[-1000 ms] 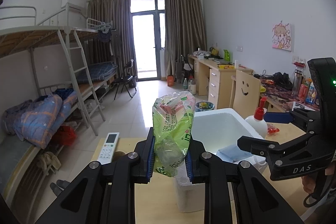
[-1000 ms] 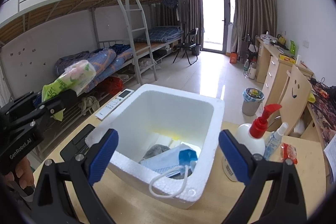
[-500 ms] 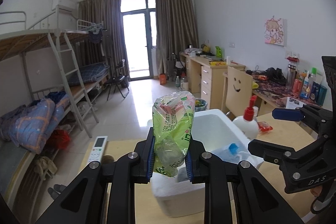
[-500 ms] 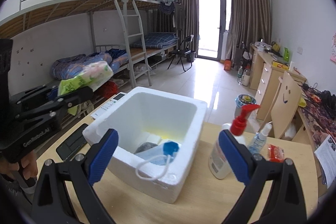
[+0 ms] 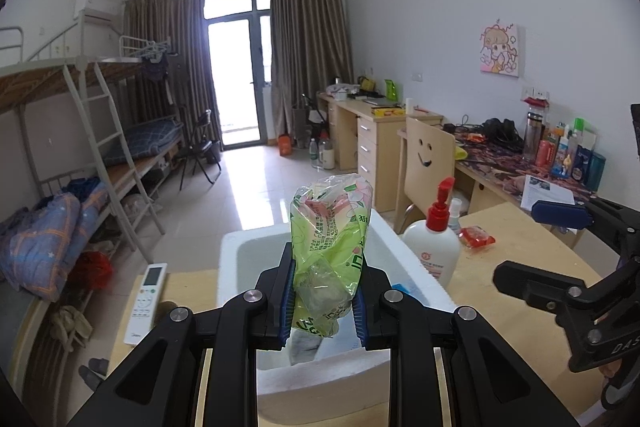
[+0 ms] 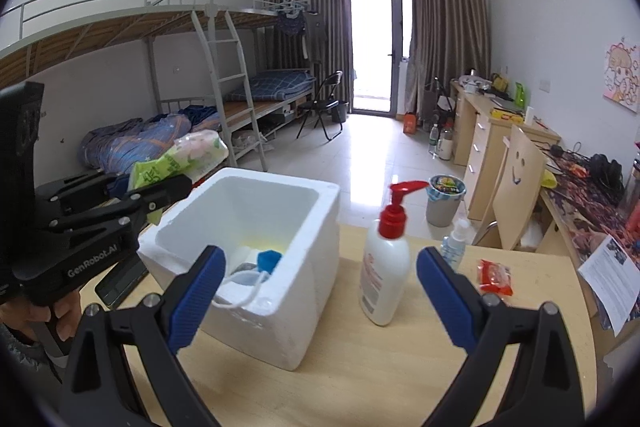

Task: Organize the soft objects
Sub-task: 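Lower the green packet into the box and open the left gripper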

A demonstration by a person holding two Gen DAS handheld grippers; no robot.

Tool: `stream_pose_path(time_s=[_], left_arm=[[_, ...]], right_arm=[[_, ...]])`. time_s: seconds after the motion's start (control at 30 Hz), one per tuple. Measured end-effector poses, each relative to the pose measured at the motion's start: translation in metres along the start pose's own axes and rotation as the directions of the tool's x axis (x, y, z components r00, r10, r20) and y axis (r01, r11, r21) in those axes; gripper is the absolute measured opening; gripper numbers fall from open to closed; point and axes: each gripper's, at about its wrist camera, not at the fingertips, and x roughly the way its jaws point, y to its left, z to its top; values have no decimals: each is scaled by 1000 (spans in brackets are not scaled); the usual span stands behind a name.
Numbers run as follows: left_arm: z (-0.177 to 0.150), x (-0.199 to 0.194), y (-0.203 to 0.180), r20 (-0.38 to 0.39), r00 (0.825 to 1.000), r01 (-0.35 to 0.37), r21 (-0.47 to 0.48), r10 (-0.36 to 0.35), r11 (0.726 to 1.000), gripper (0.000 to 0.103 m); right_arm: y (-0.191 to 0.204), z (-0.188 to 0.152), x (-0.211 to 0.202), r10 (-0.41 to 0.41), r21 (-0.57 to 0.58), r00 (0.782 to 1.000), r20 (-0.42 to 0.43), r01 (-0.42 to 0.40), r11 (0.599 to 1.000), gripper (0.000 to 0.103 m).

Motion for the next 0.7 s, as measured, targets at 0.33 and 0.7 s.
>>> stream_pose_path(time_s=[0.33,0.7], left_arm=[[-1,22,-3,-56,998,12,-10,-12,1000,26],[4,20,-3,-32,999,-25,-23,25,999,99]], right_arm=[[-13,-9,-10,-34,34,999,5,34,999,98],[-22,-12,-17,-48,59,999,12,48,997,98]])
